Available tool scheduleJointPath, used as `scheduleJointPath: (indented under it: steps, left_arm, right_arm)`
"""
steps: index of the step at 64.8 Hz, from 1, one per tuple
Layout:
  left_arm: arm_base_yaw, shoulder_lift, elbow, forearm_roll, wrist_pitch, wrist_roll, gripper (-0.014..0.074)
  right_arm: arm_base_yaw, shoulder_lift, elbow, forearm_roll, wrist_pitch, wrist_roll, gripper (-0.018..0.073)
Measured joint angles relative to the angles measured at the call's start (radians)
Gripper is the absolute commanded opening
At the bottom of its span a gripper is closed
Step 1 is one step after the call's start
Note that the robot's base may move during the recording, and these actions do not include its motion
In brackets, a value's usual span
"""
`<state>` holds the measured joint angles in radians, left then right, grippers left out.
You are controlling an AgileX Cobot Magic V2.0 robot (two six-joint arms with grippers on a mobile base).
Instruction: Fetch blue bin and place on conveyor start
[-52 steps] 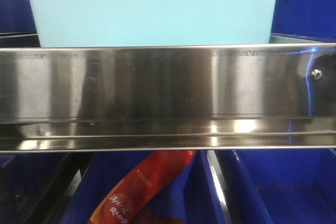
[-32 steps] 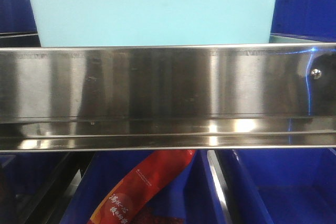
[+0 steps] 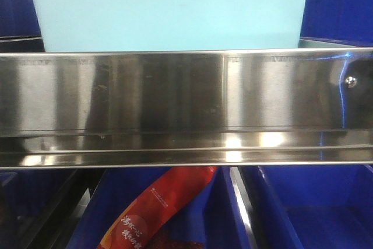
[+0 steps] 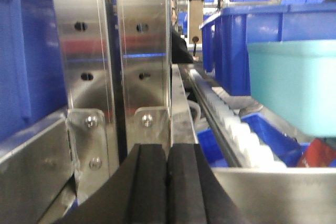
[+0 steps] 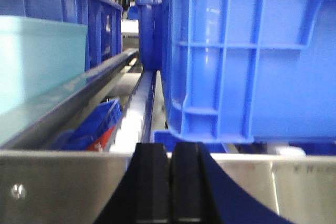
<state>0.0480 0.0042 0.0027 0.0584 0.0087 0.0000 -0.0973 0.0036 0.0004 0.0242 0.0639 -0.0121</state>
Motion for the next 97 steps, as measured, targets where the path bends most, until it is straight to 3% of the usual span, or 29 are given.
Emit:
scheduleJointPath:
  steps: [10,21,37,49,57,68,75,80,89,97]
  left_arm:
    - [0.000,0.000,-0.003,-0.032,-0.033,0.000,-0.0111]
    - [0.000,-0.002,-0.118,-0.037,0.077,0.000,-0.0111]
    - [0.000,0.063,-0.389,-0.037,0.387,0.000,-0.0111]
    - [0.000,0.237,-0.592,-0.037,0.593,0.065,-0.0111]
    - [0.000,0.327,-0.673,-0.070,0.611,0.079,-0.0111]
    - [0.000,0.379,-0.693,-0.159,0.540,0.079,-0.0111]
    - [0.000,0.431,-0.710,-0.227,0.523,0.079,-0.0111]
    - [0.000,0.489,-0.736,-0.266,0.531,0.083,-0.0111]
    - [-0.004,0.613,-0.804,-0.365,0.541,0.174,-0.0111]
    - [-0.052,0.751,-0.883,-0.428,0.541,0.238,-0.0111]
  right_arm:
    - [0.000,0.000,-0.006,0.000,-0.051,0.000,-0.0166]
    - [0.000,-0.002,-0.166,0.000,0.151,0.000,-0.0166]
    - [0.000,0.089,-0.425,0.000,0.412,0.000,-0.0166]
    - [0.000,0.272,-0.610,0.000,0.531,0.000,-0.0166]
    - [0.000,0.387,-0.712,0.021,0.539,0.000,-0.0166]
    - [0.000,0.487,-0.788,0.061,0.529,-0.002,-0.0166]
    - [0.000,0.540,-0.815,0.157,0.525,-0.010,-0.0166]
    - [0.002,0.575,-0.829,0.247,0.525,-0.076,-0.0166]
    - [0.032,0.660,-0.867,0.310,0.545,-0.150,-0.0166]
    - [0.087,0.774,-0.907,0.318,0.557,-0.181,-0.0166]
